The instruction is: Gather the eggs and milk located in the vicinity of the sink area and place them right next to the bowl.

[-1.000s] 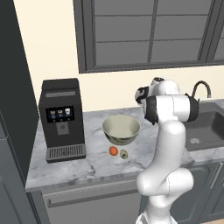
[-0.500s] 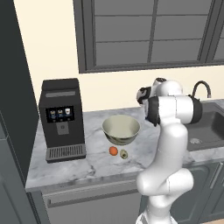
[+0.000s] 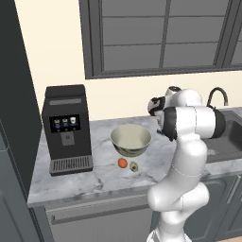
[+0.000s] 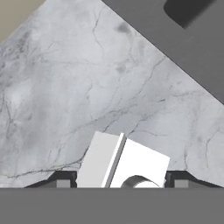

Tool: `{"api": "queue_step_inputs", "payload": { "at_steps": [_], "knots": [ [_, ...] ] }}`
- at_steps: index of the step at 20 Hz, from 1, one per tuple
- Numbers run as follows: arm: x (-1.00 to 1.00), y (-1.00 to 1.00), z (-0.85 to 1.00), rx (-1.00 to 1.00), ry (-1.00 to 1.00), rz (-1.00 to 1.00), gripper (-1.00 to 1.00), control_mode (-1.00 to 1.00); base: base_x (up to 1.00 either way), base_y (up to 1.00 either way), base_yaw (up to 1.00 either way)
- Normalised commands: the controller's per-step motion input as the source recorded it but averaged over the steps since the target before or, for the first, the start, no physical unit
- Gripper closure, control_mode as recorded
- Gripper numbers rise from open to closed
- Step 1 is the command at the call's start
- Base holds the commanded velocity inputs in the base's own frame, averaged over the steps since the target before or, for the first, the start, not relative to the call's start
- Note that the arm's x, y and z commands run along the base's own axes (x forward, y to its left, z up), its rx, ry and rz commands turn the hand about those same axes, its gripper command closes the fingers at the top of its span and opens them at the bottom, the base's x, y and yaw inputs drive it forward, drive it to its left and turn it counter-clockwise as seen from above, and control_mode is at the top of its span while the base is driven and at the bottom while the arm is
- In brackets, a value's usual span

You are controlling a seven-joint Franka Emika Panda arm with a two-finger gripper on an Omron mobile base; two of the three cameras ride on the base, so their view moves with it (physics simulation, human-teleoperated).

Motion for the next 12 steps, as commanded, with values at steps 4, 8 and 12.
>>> {"api": "queue_step_inputs", "payload": {
  "at_steps": [4,8,12],
  "knots": [
    [-0.30,0.31,0.07,0.00,-0.01,-0.01,1.00,-1.00,0.00,0.00,0.00],
    [-0.23,0.35,0.16,0.00,-0.02,-0.01,1.00,-1.00,0.00,0.00,0.00],
    [-0.19,0.36,0.23,0.00,-0.05,-0.01,1.00,-1.00,0.00,0.00,0.00]
  ]
}}
